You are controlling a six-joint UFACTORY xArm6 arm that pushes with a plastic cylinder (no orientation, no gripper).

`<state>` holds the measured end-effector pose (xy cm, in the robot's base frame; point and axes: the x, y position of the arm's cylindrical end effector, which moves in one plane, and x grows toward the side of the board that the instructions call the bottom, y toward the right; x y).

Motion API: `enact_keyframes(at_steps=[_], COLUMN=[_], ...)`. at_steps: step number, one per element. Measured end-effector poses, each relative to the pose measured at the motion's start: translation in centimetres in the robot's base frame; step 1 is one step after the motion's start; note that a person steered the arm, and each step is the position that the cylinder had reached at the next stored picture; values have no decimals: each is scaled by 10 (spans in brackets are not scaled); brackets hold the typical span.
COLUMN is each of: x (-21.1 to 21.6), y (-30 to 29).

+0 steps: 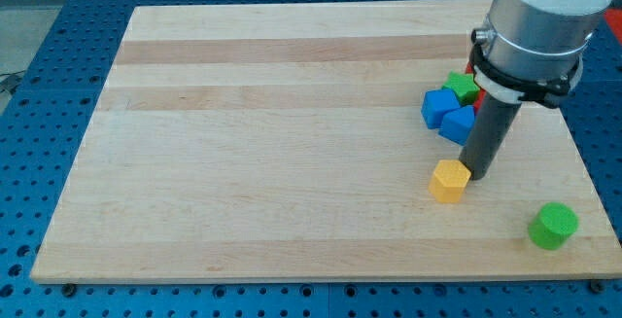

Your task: Move the yellow heart to the right of the red star

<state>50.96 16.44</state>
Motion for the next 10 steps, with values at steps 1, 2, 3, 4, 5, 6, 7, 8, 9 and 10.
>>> enact_keyframes(at_steps=[1, 2, 3, 4, 5, 6, 7, 8, 9, 10], x=[-10, -27, -35, -118, -128, -131, -142, -148, -174, -243], y=[35, 84, 84, 84, 84, 84, 101, 130, 130, 118])
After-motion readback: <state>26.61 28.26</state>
